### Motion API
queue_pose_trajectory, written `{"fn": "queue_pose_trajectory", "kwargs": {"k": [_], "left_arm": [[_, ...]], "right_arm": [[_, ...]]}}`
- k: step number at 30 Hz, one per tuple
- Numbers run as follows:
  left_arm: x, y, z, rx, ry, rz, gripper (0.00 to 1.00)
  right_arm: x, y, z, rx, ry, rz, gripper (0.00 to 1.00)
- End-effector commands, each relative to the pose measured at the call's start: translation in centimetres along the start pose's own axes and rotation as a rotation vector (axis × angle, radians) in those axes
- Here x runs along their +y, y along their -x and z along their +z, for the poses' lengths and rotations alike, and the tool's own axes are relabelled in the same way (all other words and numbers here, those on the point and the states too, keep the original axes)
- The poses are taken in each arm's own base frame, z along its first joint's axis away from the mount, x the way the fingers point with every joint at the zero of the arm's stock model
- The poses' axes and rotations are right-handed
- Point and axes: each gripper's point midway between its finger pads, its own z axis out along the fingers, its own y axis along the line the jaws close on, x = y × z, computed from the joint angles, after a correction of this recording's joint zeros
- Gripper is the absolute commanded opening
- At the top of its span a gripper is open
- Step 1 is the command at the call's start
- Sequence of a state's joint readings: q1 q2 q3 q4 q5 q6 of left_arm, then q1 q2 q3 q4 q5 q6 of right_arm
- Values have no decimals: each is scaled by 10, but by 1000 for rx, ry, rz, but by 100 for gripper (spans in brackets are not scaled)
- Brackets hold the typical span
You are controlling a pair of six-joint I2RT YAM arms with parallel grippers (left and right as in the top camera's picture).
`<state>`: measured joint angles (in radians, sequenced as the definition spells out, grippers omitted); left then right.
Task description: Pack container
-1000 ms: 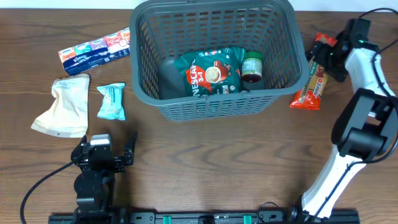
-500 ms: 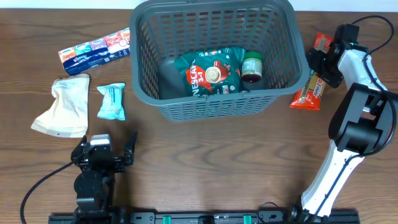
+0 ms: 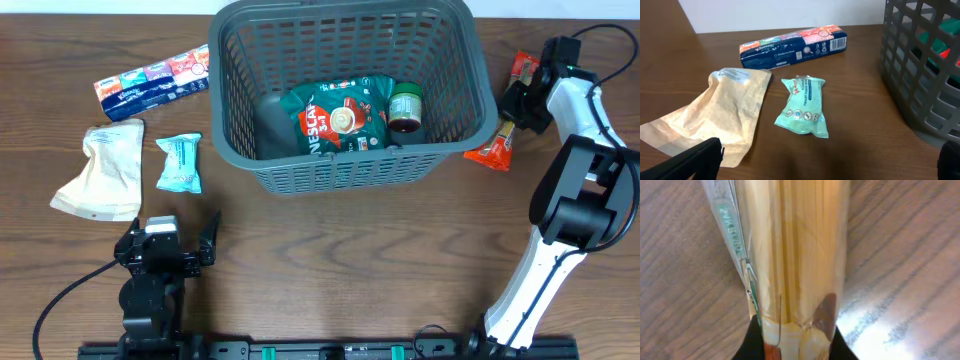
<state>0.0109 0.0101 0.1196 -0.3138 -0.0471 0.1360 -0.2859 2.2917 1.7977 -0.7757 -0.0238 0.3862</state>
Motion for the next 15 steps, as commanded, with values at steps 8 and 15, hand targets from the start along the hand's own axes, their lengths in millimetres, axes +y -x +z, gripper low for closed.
{"fn": "queue_pose_trajectory", "kwargs": {"k": [8, 15], "left_arm": [[-4, -10, 3, 20, -15, 17, 99], [-4, -10, 3, 20, -15, 17, 99]], "right_arm": [[-11, -11, -4, 104, -57, -37, 1], [37, 16, -57, 81, 162, -148, 1]]}}
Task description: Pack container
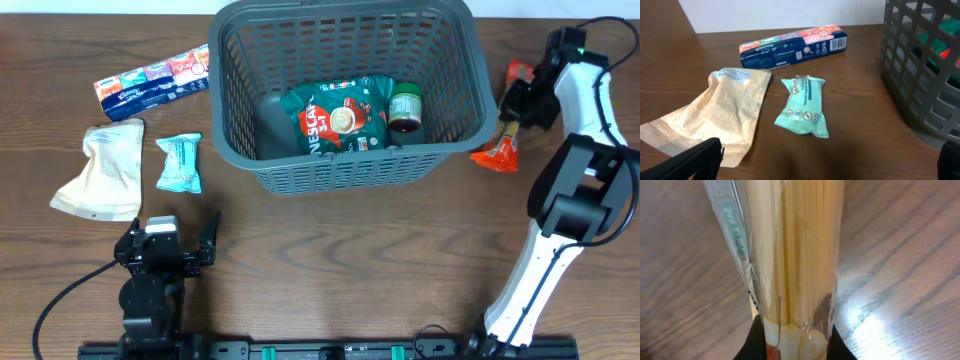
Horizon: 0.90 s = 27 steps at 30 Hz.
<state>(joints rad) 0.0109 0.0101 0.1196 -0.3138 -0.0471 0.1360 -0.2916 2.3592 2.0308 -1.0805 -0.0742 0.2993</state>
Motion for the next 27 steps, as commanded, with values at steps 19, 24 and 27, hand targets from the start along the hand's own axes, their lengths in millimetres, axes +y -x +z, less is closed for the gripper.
{"fn": "queue_pose_trajectory", "kwargs": {"k": [19, 24, 27], "left_arm": [[-4, -10, 3, 20, -15, 17, 99], [-4, -10, 3, 20, -15, 17, 99], [-4, -10, 3, 20, -15, 17, 99]], "right_arm": [[104, 62, -215, -423, 499, -288, 1], [114, 53, -291, -592, 520, -395, 1], [124, 37, -333, -681, 546, -490, 1]]}}
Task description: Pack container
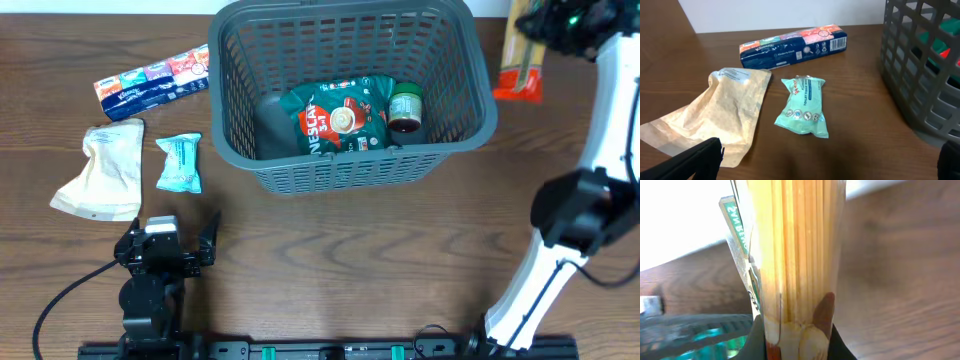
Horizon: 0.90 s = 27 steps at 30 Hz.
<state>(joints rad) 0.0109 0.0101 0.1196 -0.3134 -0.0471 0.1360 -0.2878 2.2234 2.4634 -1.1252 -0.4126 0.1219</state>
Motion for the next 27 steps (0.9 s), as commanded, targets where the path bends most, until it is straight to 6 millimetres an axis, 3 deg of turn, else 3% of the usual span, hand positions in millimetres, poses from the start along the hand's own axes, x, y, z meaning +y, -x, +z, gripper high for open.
{"fn": "queue_pose_trajectory", "kwargs": {"k": [1, 7, 10, 15, 19, 27], "left_arm": [[-4, -10, 3, 21, -15, 17, 99], [-4, -10, 3, 21, -15, 17, 99], [-4, -10, 3, 21, -15, 17, 99], [-4, -10, 3, 21, -16, 17, 99], [-4, -10, 3, 21, -16, 17, 99], [-4, -10, 3, 21, -16, 17, 99]], "right_arm": [[85, 41, -108, -243, 140, -241, 1], [156, 35, -160, -345, 265, -493, 1], [193, 22, -175, -374, 350, -643, 1], [239, -6, -171, -360, 427, -841, 1], [278, -52, -163, -312, 509, -1125, 1], [320, -131, -155, -209, 659, -1493, 1]]}}
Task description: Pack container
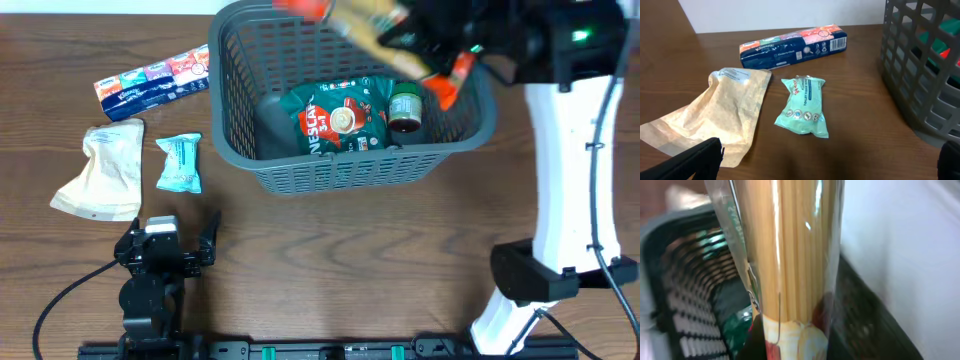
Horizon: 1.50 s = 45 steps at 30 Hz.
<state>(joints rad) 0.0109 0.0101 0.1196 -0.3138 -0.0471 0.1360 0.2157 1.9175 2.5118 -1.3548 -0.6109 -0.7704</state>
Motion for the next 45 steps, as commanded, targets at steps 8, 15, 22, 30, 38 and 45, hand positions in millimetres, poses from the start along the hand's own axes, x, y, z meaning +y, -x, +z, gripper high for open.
{"fn": "queue_pose_trajectory", "kwargs": {"k": [8, 15, 22, 30, 38, 45], "left_arm": [[-4, -10, 3, 20, -15, 17, 98], [-4, -10, 3, 20, -15, 17, 99], [-4, -10, 3, 20, -15, 17, 99], [-4, -10, 3, 20, -15, 17, 99], [-4, -10, 3, 20, -15, 17, 99], [-4, -10, 3, 20, -16, 17, 99]], "right_arm": [[42, -5, 26, 89, 122, -283, 1], [56, -31, 37, 165, 224, -257, 1], [60, -32, 36, 165, 243, -250, 99], [54, -27, 34, 165, 198, -119, 99], [11, -33, -15, 236, -141, 322, 99], [26, -53, -100, 279, -293, 534, 99]]}}
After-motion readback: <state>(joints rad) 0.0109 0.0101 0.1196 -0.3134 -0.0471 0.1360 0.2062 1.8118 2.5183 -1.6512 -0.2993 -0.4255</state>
